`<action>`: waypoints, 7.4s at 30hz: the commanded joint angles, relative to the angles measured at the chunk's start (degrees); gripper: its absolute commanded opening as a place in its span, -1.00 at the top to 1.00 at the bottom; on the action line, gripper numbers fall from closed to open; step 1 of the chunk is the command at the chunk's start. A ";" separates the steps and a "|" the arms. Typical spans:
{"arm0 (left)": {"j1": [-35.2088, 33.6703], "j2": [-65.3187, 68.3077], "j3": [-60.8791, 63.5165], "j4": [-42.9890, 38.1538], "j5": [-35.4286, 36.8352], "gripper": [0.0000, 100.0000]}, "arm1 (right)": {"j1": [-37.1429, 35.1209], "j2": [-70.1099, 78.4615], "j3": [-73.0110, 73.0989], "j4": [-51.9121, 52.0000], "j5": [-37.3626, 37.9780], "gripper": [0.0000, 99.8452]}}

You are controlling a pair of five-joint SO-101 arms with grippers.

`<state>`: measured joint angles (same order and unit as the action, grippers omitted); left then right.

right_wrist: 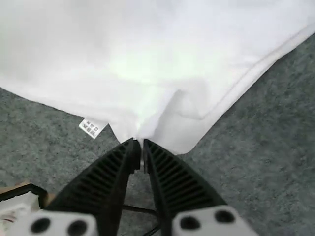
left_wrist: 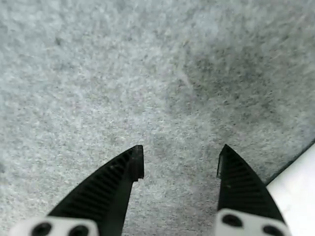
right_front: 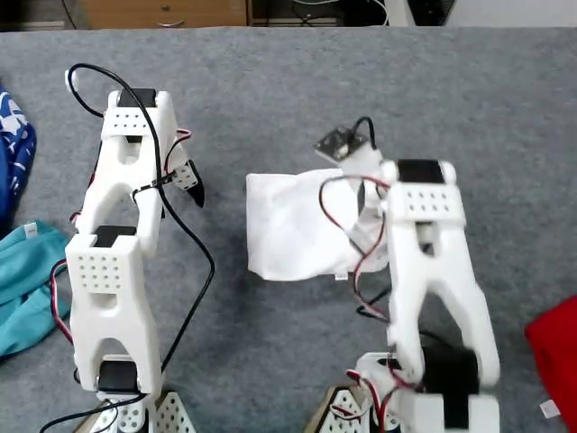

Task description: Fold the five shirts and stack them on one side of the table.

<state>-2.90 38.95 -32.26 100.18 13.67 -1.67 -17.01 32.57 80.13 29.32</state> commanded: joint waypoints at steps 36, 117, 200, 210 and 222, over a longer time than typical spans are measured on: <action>21.98 -1.54 -2.37 -15.47 -0.26 0.96 | 5.67 40.66 -30.02 -8.97 -1.76 0.99; 24.62 23.96 -41.05 0.18 -7.12 0.96 | 9.89 -3.30 5.14 -7.91 4.40 0.96; 4.31 -17.89 -5.36 0.53 -22.15 0.96 | -1.63 35.47 -12.62 -26.90 -98.29 0.52; 4.31 -17.89 -5.36 0.53 -22.15 0.96 | -1.63 35.03 -13.14 -25.05 -92.84 0.92; 4.31 -18.33 -5.27 0.53 -22.15 0.96 | 1.98 35.03 -33.01 -0.88 -90.29 0.99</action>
<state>1.76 24.26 -37.63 100.18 -8.66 -2.55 17.98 5.23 76.09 -61.85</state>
